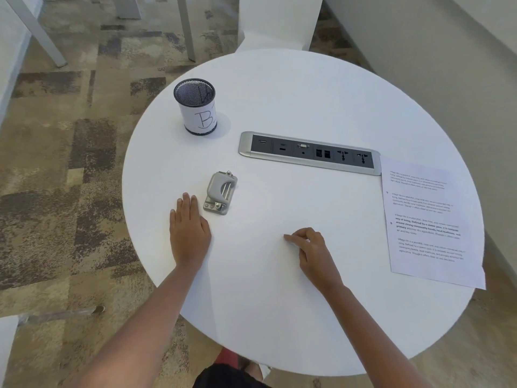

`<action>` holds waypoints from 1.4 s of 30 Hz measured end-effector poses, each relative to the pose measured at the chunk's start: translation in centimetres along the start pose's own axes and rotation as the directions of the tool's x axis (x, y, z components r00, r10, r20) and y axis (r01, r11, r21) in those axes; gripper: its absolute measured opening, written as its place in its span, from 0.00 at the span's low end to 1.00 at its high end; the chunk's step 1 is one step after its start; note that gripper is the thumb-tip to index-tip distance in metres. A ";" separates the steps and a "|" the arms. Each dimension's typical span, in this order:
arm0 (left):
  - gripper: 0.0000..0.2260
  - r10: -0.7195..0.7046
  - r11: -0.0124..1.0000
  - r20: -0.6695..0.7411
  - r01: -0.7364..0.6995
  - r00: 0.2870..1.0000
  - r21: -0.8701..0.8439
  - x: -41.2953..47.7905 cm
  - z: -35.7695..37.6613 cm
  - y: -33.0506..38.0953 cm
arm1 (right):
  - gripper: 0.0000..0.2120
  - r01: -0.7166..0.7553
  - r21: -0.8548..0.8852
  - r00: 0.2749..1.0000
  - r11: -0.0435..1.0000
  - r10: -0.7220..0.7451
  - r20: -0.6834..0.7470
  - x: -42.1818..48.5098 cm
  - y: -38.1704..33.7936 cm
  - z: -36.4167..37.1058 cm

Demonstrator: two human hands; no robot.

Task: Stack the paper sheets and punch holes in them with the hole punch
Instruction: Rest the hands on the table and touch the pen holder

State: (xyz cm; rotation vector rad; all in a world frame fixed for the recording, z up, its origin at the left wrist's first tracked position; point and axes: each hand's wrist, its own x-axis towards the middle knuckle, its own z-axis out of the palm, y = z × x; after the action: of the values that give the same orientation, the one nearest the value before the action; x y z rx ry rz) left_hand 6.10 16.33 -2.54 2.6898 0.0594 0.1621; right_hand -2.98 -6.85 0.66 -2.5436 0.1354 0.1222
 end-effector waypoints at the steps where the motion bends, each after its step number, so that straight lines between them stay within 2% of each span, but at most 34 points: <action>1: 0.20 0.001 1.000 0.001 -0.001 1.000 0.001 -0.1 0.0 0.1 | 0.23 0.015 -0.005 1.000 1.000 -0.014 0.008 -0.1 0.0 -0.1; 4: 0.21 0.003 1.000 0.002 -0.003 1.000 0.006 -0.4 0.0 0.1 | 0.21 0.016 0.028 1.000 0.999 -0.017 0.023 -0.5 0.2 -0.3; 9: 0.20 0.006 1.000 0.001 -0.006 1.000 -0.003 -0.3 0.0 0.2 | 0.13 -0.115 0.193 0.992 0.974 0.121 -0.024 -1.1 0.3 -0.1; 22: 0.20 0.014 1.000 0.002 -0.014 1.000 0.005 -0.3 0.0 0.0 | 0.02 -0.225 0.298 0.960 0.928 0.263 -0.093 1.2 -1.4 1.0; 26: 0.20 0.015 1.000 0.004 -0.015 1.000 -0.004 -0.3 0.0 0.0 | 0.08 -0.224 0.378 0.962 0.898 0.267 -0.064 1.2 -1.4 0.3; 29: 0.20 0.014 1.000 0.001 -0.014 1.000 -0.008 -0.3 0.0 -0.1 | 0.11 -0.224 0.316 0.962 0.922 0.261 -0.080 0.4 -1.1 0.0; 37: 0.19 0.017 1.000 -0.004 -0.017 1.000 -0.024 -0.3 0.0 -0.1 | 0.10 -0.077 -0.011 0.997 0.997 0.077 -0.014 0.5 -2.6 0.3; 42: 0.19 0.018 0.999 -0.007 -0.018 1.000 -0.033 -0.3 0.0 -0.2 | 0.08 -0.108 -0.157 0.994 0.982 0.110 0.007 1.0 -3.9 0.6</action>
State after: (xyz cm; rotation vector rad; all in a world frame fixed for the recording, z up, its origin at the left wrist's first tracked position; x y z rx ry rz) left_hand 5.81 16.44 -2.66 2.6577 0.0341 0.1761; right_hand -1.51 -3.37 2.15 -2.6912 0.2691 0.2023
